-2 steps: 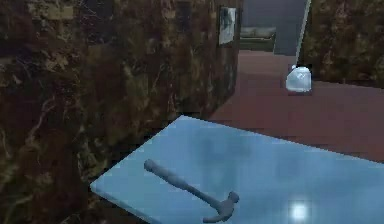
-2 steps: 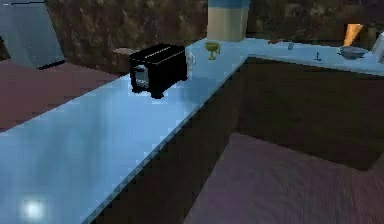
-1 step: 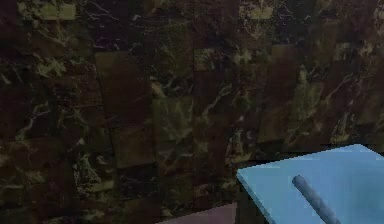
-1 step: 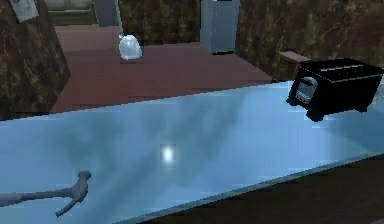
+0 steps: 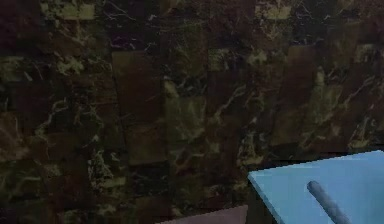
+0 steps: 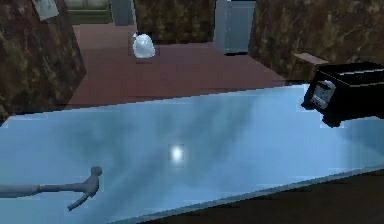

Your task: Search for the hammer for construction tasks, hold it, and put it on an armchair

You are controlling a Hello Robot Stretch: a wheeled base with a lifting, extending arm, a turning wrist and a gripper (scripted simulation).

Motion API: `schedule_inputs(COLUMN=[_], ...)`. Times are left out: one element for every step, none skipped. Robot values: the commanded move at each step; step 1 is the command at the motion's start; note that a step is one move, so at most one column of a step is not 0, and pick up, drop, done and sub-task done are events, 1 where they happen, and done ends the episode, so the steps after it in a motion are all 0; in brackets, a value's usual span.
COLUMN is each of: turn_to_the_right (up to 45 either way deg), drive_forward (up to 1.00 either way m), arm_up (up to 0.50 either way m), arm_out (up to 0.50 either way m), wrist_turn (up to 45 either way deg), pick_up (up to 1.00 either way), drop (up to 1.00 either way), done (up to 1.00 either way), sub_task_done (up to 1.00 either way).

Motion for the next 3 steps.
schedule_inputs(turn_to_the_right=[0.0, 0.0, 0.0], drive_forward=[0.35, 0.00, 0.00], arm_up=[0.00, 0.50, 0.38], arm_out=[0.00, 0.00, 0.00], wrist_turn=[0.0, 0.0, 0.0], pick_up=[0.00, 0.00, 0.00], drop=[0.00, 0.00, 0.00], done=[0.00, 0.00, 0.00], sub_task_done=[0.00, 0.00, 0.00])
